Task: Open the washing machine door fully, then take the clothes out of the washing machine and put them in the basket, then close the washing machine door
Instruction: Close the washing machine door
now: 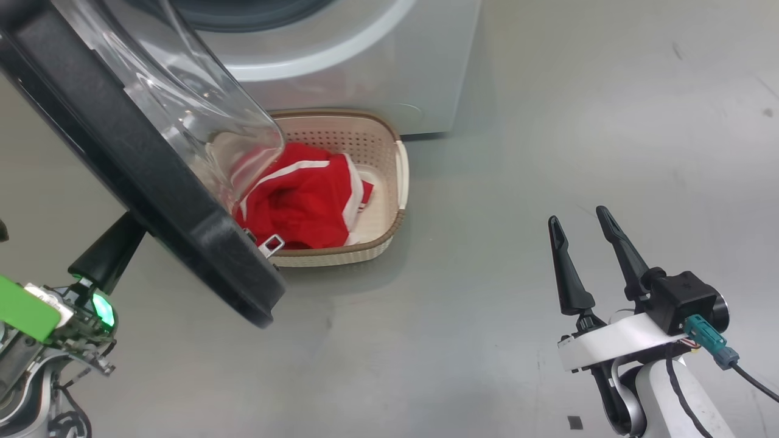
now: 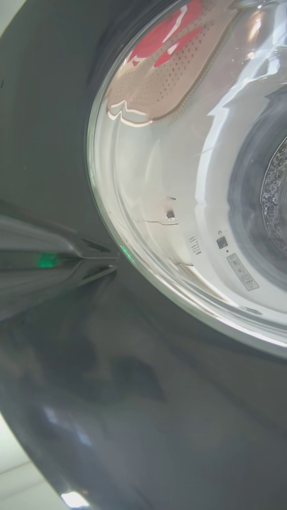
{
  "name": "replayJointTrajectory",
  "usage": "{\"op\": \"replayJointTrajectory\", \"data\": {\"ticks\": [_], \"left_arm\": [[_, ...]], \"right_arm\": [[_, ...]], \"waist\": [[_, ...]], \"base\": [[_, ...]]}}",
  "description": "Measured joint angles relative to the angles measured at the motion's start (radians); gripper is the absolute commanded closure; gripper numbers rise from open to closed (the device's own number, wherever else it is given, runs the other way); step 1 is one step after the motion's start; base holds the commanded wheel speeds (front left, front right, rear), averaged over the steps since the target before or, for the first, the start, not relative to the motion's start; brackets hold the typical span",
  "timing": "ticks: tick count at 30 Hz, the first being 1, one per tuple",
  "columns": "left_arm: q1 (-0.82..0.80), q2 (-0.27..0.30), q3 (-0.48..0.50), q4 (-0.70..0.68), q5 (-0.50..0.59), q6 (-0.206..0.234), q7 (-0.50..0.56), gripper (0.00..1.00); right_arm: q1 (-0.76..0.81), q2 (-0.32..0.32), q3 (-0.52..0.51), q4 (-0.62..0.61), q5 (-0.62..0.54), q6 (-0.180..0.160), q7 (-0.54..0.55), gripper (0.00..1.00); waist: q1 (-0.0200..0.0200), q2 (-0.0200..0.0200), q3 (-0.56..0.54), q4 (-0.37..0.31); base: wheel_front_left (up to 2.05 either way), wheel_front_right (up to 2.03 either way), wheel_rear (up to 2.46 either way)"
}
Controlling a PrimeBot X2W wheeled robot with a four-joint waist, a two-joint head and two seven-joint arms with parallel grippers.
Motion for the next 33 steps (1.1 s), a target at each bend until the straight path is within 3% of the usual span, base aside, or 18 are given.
{"op": "replayJointTrajectory", "data": {"ticks": [33], "left_arm": [[-0.323,0.007,0.033,0.196,0.102,0.013,-0.099,1.0]], "right_arm": [[-0.063,0.015,0.013,-0.002,0.064,-0.017,-0.009,0.0]], "waist": [[0.0,0.0,0.106,-0.303]], "base": [[0.0,0.0,0.0]]}}
